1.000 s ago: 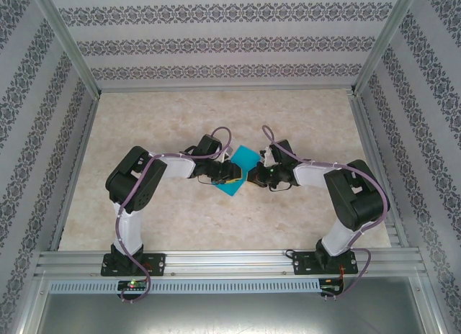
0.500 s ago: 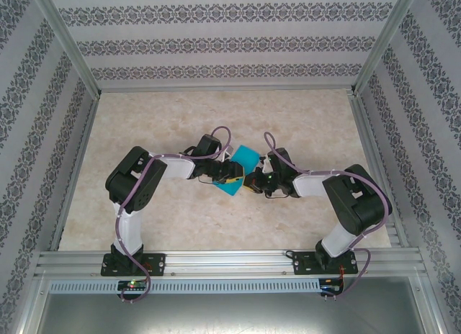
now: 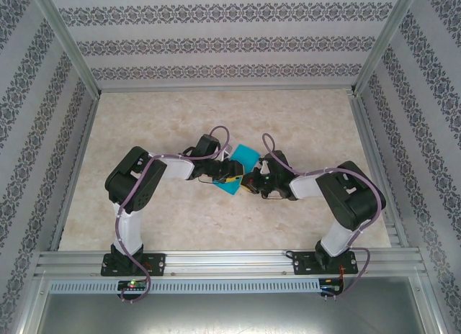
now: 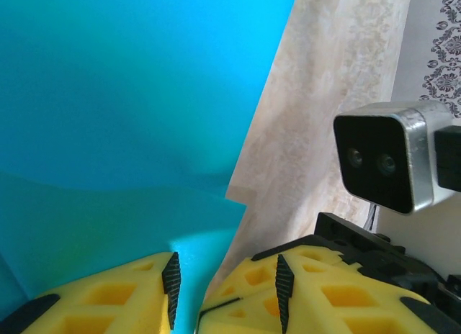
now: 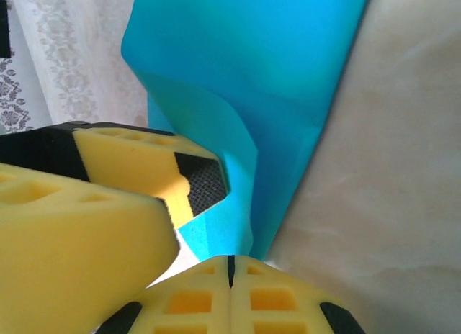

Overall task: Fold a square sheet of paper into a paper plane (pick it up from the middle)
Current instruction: Fold the triangle a second time at the center of the table.

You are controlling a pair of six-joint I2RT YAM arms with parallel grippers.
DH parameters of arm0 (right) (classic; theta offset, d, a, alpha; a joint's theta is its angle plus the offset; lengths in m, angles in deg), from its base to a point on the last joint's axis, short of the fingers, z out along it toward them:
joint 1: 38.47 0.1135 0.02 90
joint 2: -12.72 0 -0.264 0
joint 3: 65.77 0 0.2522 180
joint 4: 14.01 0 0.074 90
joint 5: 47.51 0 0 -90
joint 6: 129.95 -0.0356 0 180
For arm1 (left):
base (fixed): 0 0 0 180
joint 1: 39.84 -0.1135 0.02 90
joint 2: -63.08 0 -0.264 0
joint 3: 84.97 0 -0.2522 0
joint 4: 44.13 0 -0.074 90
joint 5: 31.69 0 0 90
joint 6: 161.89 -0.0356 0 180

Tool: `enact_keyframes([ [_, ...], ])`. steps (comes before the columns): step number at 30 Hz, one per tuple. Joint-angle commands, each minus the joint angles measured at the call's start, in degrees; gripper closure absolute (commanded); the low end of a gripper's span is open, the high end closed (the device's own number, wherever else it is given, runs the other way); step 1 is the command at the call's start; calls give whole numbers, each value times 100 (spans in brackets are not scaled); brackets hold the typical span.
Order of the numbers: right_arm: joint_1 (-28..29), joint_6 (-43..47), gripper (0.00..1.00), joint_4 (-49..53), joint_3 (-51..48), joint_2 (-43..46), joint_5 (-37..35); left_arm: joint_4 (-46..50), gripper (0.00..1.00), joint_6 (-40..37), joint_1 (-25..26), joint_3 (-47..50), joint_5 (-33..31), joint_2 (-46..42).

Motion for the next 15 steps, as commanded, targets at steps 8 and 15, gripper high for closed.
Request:
enact_keyframes([
  [8,-10,-94,100,-430,43,4,-179,149,56,-60,20,213,-82,160],
  [15,-179,-127,100,-345,-168,402,-215,140,56,-63,13,206,-51,191],
])
